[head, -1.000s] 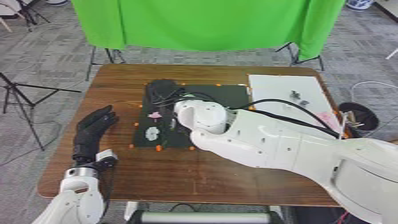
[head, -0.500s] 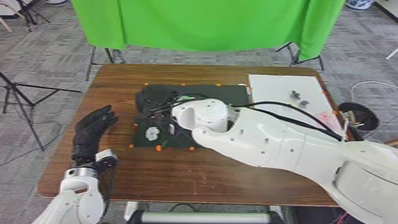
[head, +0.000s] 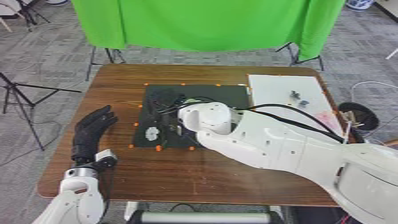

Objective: Arrange flowers

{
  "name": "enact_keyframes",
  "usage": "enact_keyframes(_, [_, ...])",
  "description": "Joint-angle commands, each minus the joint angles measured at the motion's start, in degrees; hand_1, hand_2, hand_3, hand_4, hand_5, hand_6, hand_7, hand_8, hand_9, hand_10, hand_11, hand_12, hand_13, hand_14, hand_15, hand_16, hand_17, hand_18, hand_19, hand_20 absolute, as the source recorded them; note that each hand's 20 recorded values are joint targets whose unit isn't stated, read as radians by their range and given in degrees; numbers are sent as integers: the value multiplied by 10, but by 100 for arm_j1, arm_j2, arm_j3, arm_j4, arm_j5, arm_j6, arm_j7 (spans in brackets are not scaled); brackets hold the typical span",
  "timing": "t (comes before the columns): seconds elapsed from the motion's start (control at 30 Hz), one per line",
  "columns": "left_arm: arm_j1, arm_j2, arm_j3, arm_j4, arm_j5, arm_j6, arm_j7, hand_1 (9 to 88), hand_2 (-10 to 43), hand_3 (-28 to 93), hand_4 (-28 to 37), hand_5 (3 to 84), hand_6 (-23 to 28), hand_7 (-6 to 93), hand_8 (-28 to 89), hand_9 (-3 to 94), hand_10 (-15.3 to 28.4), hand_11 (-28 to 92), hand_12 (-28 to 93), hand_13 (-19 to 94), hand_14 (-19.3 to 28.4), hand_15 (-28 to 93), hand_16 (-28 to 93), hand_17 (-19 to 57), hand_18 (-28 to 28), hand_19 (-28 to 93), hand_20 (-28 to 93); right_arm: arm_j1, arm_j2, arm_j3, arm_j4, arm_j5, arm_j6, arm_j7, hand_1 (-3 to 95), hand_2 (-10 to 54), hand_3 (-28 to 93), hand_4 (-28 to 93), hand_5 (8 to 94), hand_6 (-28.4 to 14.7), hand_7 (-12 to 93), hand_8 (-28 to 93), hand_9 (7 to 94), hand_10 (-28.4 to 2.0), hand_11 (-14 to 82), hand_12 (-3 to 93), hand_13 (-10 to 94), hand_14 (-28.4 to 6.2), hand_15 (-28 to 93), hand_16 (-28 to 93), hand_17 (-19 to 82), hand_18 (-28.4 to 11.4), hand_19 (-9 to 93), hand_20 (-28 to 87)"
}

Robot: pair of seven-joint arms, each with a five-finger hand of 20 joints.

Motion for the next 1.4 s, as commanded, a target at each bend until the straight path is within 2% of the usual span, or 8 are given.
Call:
enact_keyframes(0.03, [89,-51,-25,14,0,9,-61,355,-70,708,-158,511,-2,209,-93,479,124,227,120,420,162,256,-15,110,109,108,187,20,182,22,-48,-62,-84,23,248,24,686,-135,685,13,170,-110,597,-133,83,175,829,-68,613,284,553,-159,932,545])
enact_keyframes(0.73, [179,-51,-72,-60,22,55,-67,356,-69,707,-158,510,-2,208,-94,478,124,227,120,419,162,256,-15,109,110,108,186,591,830,76,-875,364,412,-300,240,22,685,-133,696,20,184,-110,630,-136,89,175,837,-68,611,282,560,-161,932,549])
enact_keyframes(1.0, [286,-32,-147,-119,14,131,-52,355,-70,708,-157,510,-3,209,-94,478,124,227,120,419,161,256,-15,108,110,108,186,338,2153,1007,-1844,169,168,-46,243,-4,682,-133,662,14,177,-105,632,-134,90,176,834,-66,605,285,560,-161,932,550])
enact_keyframes(1.03, [349,-9,-182,-161,158,192,-68,355,-71,708,-157,510,-3,209,-94,479,124,227,120,420,161,256,-15,109,110,108,186,232,2307,1251,-1910,194,86,59,243,-20,684,-132,626,8,169,-101,630,-135,90,179,833,-66,603,286,558,-160,932,548])
enact_keyframes(1.07, [402,-27,-255,-178,526,183,-160,356,-70,708,-158,510,-3,209,-94,478,124,227,120,420,161,255,-15,108,110,108,186,118,2477,1503,-1986,211,9,194,241,-29,686,-131,607,6,166,-97,628,-136,91,181,833,-66,601,287,558,-160,932,548])
enact_keyframes(1.1, [419,-25,-279,-185,731,146,-192,355,-71,709,-157,510,-3,209,-94,478,124,227,120,419,161,255,-15,109,110,108,186,29,2671,1683,-2054,223,60,335,241,-38,688,-131,594,3,162,-94,628,-138,91,183,833,-66,601,288,558,-161,932,547])
enact_keyframes(1.17, [458,-49,-333,-234,872,62,-240,355,-73,709,-156,510,-3,208,-94,478,123,226,120,419,161,255,-15,109,110,107,185,-191,2986,2057,-2106,140,138,603,240,-67,688,-131,576,-1,155,-89,627,-141,92,188,834,-65,600,288,557,-160,932,546])
enact_keyframes(1.4, [529,-48,-323,-246,533,211,11,405,-94,675,-138,474,-2,209,-95,431,117,224,123,401,151,238,-12,166,145,234,255,-1018,3590,3100,-1951,-3,-333,1464,225,-95,659,-132,545,-17,124,-72,625,-152,99,204,824,-74,605,293,548,-166,932,546])
